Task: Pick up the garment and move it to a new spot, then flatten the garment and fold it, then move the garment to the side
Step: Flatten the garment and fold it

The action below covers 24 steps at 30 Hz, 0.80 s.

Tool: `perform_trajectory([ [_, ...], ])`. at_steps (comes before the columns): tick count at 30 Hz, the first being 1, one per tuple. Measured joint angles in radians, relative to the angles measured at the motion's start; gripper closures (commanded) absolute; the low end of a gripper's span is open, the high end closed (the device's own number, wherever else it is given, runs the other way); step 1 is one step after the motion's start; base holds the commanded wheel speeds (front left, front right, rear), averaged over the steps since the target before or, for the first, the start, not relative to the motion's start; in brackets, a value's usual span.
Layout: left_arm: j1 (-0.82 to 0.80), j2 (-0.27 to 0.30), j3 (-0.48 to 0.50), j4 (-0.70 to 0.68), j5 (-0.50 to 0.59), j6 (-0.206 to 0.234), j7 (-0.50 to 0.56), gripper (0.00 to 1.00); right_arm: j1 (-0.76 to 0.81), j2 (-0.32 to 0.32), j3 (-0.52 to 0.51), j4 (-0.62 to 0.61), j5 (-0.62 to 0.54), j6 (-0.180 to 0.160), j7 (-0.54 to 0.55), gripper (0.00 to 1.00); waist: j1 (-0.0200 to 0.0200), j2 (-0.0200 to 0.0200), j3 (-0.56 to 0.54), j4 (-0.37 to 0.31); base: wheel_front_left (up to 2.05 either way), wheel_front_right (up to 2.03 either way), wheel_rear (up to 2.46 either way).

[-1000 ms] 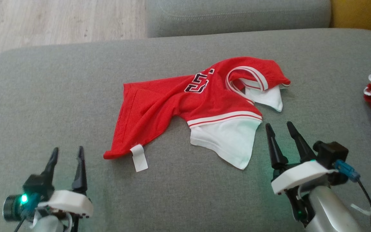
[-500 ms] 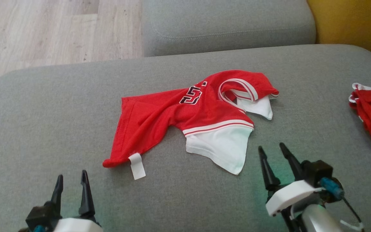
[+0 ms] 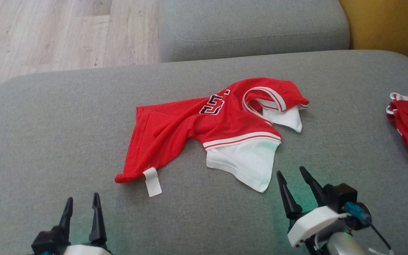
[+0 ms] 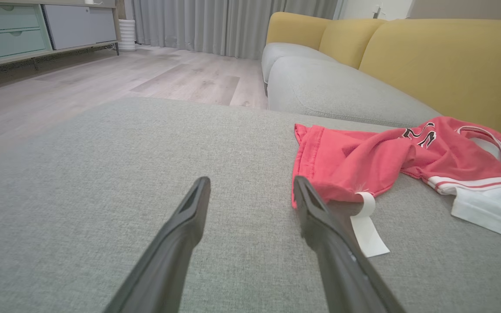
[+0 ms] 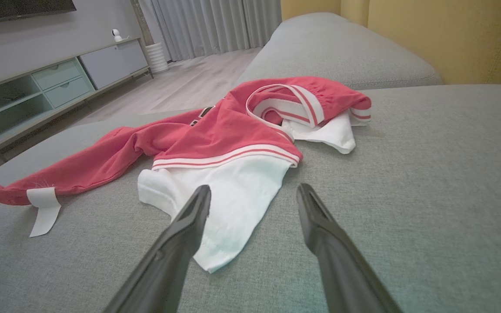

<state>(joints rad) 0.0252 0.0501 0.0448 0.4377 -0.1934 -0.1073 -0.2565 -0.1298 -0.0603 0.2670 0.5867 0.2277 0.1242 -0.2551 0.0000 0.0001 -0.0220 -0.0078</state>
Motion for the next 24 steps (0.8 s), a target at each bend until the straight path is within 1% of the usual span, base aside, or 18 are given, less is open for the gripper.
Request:
perform_trajectory([
  [2, 0.000, 0.000, -0.005, -0.001, -0.001, -0.007, 0.000, 0.00, -0.001, 0.000, 0.000, 0.000, 0.000, 0.000, 0.000, 0.00, 0.0000, 0.0000, 0.003, 0.002, 0.00, 0.00, 0.00],
  [7, -0.001, -0.001, -0.017, -0.003, -0.007, -0.007, 0.000, 0.00, -0.002, 0.000, 0.000, 0.019, -0.009, 0.000, 0.000, 0.00, 0.0000, 0.0000, 0.016, 0.010, 0.00, 0.00, 0.00],
  [14, -0.004, -0.001, -0.076, 0.003, -0.015, -0.009, 0.000, 0.00, -0.033, 0.001, 0.041, 0.164, 0.018, 0.000, 0.000, 0.00, 0.0000, 0.0000, 0.047, 0.046, 0.00, 0.00, 0.00],
  [19, -0.023, -0.002, -0.100, 0.006, -0.018, -0.009, 0.000, 0.00, -0.109, 0.001, 0.075, 0.274, 0.077, 0.000, 0.000, 0.00, 0.0001, 0.0000, 0.075, 0.085, 0.00, 0.00, 0.00],
  [21, -0.025, -0.002, -0.101, 0.006, -0.018, -0.009, 0.000, 0.00, -0.131, 0.001, 0.093, 0.299, 0.110, 0.000, -0.007, 0.00, 0.0000, 0.0000, 0.085, 0.098, 0.00, 0.00, 0.00],
  [24, -0.025, -0.002, -0.100, 0.006, -0.018, -0.009, 0.000, 0.00, -0.152, -0.006, 0.152, 0.308, 0.177, 0.000, -0.010, 0.00, 0.0000, 0.0000, 0.097, 0.110, 0.00, 0.00, 0.00],
])
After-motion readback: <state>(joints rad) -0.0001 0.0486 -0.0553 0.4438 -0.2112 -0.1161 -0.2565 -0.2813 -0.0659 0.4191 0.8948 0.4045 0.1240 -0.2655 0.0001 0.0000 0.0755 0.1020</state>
